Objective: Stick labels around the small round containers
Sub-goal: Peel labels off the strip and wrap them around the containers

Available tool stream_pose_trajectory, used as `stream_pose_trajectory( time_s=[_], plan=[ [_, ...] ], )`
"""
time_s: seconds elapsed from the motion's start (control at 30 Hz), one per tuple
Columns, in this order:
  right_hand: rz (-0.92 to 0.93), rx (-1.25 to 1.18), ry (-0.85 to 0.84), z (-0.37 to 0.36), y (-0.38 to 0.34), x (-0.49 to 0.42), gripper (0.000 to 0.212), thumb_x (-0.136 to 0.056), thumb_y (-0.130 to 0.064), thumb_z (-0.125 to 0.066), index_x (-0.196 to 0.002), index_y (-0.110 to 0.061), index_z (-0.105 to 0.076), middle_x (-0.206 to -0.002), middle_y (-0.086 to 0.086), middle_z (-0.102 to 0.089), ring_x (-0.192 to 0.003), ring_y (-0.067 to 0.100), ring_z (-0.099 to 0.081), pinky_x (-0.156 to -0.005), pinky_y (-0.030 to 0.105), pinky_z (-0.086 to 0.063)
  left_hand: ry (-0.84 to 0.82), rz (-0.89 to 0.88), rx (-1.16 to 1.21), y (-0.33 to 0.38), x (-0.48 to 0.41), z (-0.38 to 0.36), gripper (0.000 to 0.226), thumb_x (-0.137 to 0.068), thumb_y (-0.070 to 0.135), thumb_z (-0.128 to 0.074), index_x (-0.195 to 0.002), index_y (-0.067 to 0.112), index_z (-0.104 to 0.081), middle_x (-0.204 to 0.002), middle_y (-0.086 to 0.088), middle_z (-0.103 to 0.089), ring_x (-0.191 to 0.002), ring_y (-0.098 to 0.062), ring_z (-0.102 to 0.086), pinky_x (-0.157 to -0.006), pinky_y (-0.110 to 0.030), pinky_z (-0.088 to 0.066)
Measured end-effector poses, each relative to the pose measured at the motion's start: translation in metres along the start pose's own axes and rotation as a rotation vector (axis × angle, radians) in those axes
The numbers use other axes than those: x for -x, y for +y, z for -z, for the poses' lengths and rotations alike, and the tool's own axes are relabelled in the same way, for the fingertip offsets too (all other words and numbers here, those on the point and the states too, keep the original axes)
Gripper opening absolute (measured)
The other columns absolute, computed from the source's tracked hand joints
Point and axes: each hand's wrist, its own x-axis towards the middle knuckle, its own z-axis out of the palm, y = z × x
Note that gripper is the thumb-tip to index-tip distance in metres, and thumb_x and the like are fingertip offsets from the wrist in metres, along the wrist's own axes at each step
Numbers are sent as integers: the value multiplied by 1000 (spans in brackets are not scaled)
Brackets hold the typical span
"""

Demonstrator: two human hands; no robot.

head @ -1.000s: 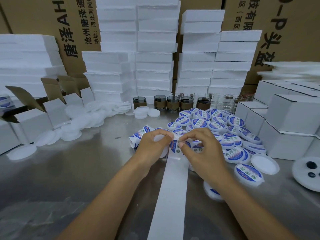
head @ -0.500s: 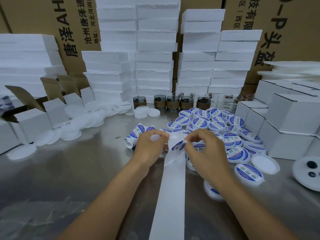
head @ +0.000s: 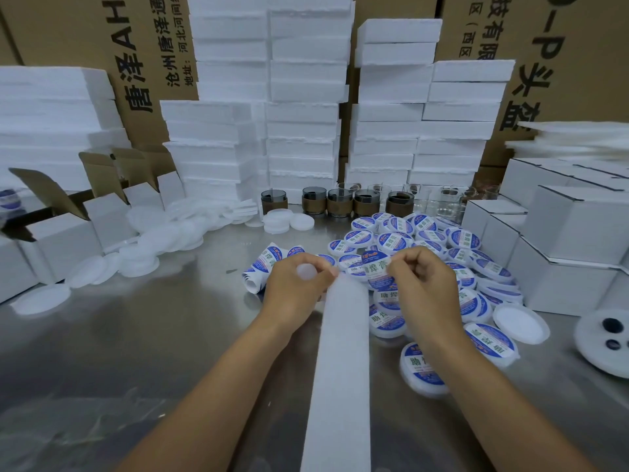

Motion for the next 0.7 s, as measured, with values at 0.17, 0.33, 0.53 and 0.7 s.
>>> stream_pose_trajectory(
  time_s=[0.17,0.33,0.53,0.7],
  plan=[
    [-23,-10,-14,0,1,0,14,-83,-6,-59,-74,-17,-59,-70,-1,-59,-59,3,-52,-52,9,-41,69,-58,-18,0,-1,3,15,-73,23,-80,-70,25,-65,-70,16,-63,-70,4,-58,-67,-23,-50],
    [-18,-9,-23,0,1,-1,13,-82,-6,-63,-76,-17,-59,-66,-6,-57,-62,4,-53,-57,9,-42,118,-113,-120,-1,-4,6,18,-70,28,-81,-75,31,-64,-79,17,-61,-77,3,-56,-68,-18,-44],
    [-53,-90,-8,0,-3,1,16,-83,-4,-63,-74,-16,-58,-72,0,-62,-65,6,-56,-53,6,-43,197,77,204,7,-10,8,19,-87,23,-63,-69,23,-67,-74,3,-66,-63,-16,-64,-68,-33,-52],
    [-119,-168,-18,1,-7,0,14,-84,-8,-63,-76,-17,-59,-68,-6,-63,-57,-4,-58,-50,8,-45,24,229,526,16,-6,11,24,-89,35,-59,-82,15,-69,-70,-2,-69,-60,-16,-68,-60,-27,-54]
  ],
)
